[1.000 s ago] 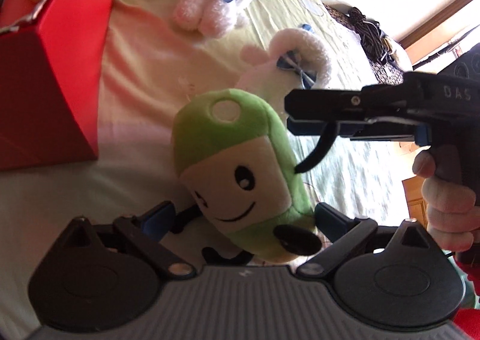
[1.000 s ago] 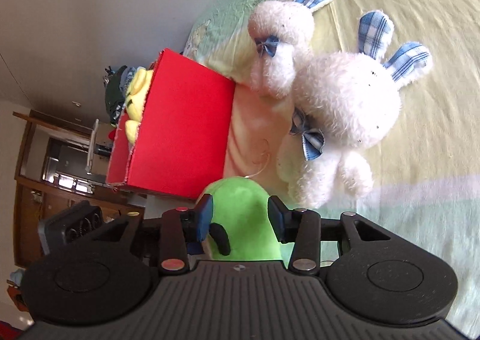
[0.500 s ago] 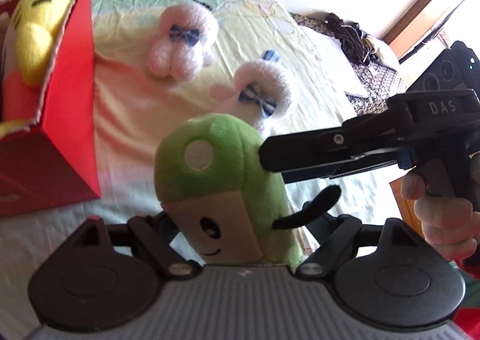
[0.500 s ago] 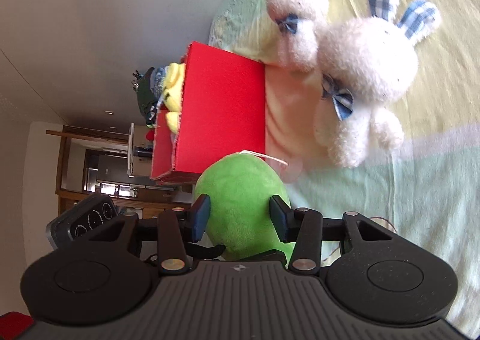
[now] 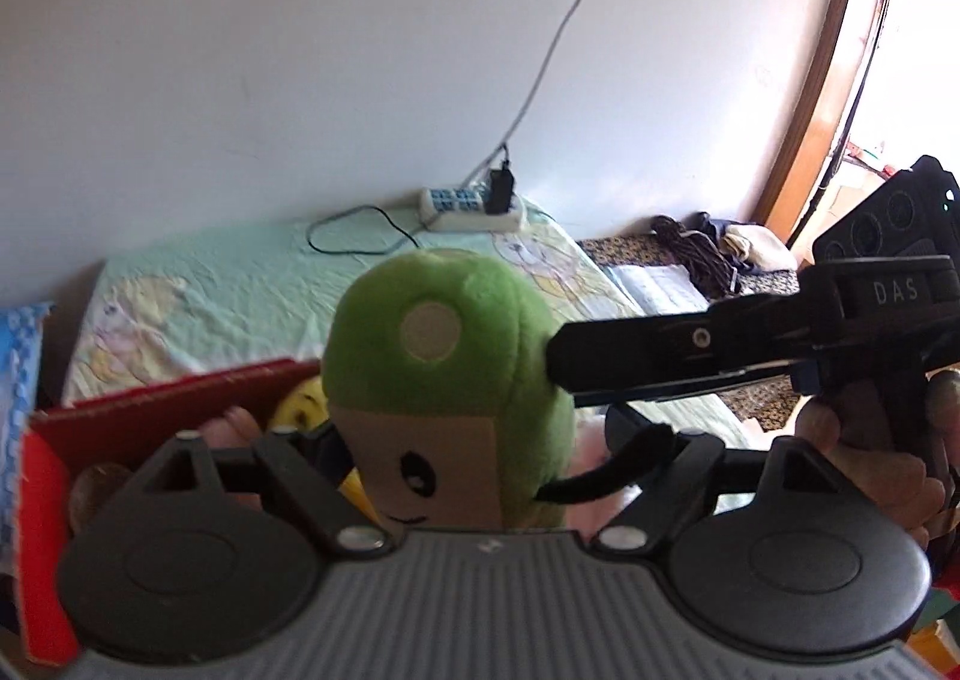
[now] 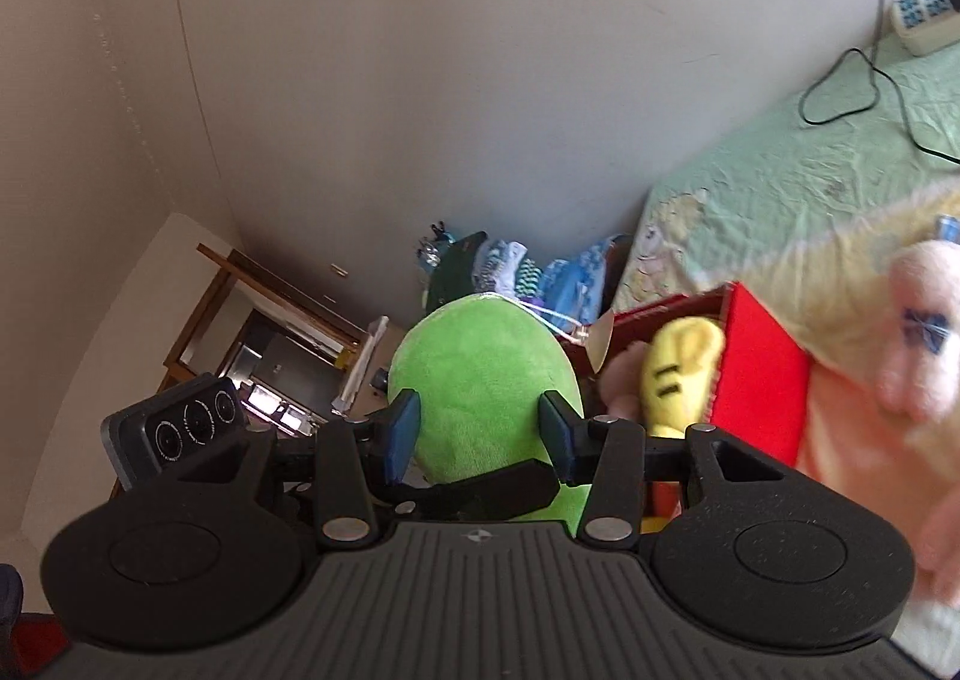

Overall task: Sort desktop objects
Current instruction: 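Lift the green plush with the right tool and carry it over the red box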

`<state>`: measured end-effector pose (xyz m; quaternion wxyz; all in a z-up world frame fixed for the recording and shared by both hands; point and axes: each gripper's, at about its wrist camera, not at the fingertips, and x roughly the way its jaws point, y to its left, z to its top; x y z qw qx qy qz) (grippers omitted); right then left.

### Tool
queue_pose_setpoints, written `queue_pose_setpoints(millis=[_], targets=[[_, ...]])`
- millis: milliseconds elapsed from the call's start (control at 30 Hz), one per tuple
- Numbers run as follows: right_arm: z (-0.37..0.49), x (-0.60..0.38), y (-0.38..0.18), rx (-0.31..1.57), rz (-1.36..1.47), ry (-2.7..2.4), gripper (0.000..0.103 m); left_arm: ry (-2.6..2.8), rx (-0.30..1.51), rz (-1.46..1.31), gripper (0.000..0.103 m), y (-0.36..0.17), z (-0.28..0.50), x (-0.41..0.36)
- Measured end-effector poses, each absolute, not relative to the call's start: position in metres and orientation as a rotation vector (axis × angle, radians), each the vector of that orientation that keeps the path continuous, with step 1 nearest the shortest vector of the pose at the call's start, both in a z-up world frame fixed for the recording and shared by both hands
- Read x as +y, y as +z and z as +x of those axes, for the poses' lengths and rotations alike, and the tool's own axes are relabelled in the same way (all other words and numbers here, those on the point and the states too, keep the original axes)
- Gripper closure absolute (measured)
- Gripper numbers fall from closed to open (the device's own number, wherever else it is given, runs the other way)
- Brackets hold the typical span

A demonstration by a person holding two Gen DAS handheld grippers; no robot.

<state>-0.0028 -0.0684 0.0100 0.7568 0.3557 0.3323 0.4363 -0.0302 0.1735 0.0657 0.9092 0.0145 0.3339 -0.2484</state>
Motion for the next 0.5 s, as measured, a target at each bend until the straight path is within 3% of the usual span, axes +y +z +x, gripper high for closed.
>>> queue_pose_setpoints(millis=[267, 500], targets=[[0.037, 0.04, -0.01, 0.705, 0.796, 0.968, 0.055, -0.455, 0.72, 0.111, 0.016, 0.066, 0.011, 0.272], [0.053, 0.1, -0.054, 0.828, 0.873, 0.884, 0.056, -0.448, 0.871, 0.143, 0.015, 0.018, 0.045, 0.328]])
